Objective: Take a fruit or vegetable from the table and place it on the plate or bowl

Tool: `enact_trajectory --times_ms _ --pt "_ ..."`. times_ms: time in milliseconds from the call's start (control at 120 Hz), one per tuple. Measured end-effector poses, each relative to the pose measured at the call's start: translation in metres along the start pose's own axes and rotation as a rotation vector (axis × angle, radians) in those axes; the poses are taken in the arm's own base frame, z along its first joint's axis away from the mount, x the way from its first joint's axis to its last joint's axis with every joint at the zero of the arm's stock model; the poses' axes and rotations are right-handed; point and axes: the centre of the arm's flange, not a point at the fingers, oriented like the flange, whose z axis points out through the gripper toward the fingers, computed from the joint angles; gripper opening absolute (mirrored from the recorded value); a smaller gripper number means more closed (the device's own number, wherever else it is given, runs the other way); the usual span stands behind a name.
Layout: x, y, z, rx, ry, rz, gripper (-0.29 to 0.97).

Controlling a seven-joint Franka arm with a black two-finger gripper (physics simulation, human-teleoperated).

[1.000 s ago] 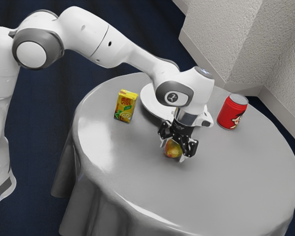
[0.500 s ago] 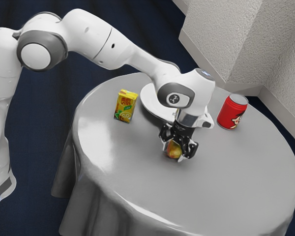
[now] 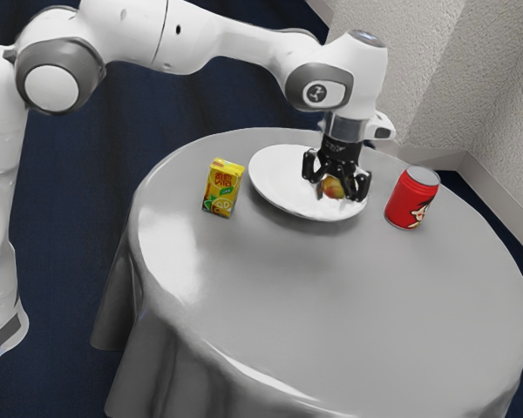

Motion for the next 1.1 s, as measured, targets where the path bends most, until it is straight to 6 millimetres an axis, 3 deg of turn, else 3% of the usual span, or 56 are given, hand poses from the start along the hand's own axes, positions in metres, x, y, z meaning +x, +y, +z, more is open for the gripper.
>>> enact_trajectory --times_ms 117,275,492,750,900,1100 --pt "0.017 -0.02 -0.011 0.017 -0.012 -0.016 0.2" --pt "0.047 -0.062 -0.011 0.041 -0.038 -0.055 0.08" --pt "0.071 -0.103 -0.007 0.07 -0.064 -0.083 0.16" --pt "0.074 -0.112 -0.007 0.078 -0.073 -0.056 0.18" --pt "0.08 -0.121 -0.021 0.076 -0.05 -0.04 0.5" --pt "0.081 -0.122 -0.021 0.077 -0.052 0.009 0.64"
